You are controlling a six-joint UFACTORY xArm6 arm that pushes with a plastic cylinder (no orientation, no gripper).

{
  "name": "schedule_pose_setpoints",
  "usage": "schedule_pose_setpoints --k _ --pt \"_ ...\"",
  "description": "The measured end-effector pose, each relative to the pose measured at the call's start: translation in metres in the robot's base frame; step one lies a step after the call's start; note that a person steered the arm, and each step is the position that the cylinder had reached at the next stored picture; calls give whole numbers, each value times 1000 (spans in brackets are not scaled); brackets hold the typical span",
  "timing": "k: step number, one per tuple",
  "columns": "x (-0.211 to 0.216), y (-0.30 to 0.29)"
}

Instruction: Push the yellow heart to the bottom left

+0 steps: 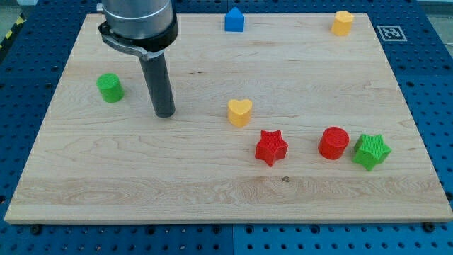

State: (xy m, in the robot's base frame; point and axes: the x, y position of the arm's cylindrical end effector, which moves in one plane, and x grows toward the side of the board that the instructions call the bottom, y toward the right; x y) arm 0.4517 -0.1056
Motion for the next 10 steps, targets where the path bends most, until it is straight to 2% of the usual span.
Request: schedule_pose_setpoints --k 1,2,3,4,8,10 --pt "-28 7" --pt "-57 47" --pt "-51 126" --pt "-20 180" --pt "-3 169" --pt "-9 163"
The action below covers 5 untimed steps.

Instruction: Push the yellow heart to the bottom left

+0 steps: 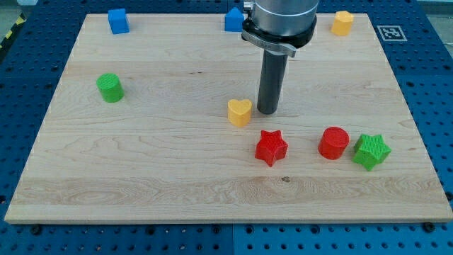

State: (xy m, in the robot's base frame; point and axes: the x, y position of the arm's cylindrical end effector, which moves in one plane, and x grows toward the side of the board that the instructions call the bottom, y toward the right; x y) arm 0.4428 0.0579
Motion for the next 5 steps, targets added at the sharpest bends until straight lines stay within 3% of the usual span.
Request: schedule_pose_setpoints --k 3,5 --pt "25 -71" --pt "46 -151"
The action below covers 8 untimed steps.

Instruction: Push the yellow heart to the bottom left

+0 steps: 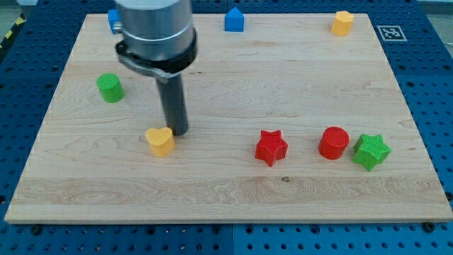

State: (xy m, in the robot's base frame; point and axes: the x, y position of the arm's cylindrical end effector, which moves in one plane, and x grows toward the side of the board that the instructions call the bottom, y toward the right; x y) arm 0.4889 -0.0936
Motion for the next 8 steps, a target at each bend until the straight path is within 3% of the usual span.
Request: schedule_pose_setpoints --k 2,3,5,6,8 --pt "52 -53" --pt "53 -56" --pt "61 6" --pt "90 23" --pt "90 -9"
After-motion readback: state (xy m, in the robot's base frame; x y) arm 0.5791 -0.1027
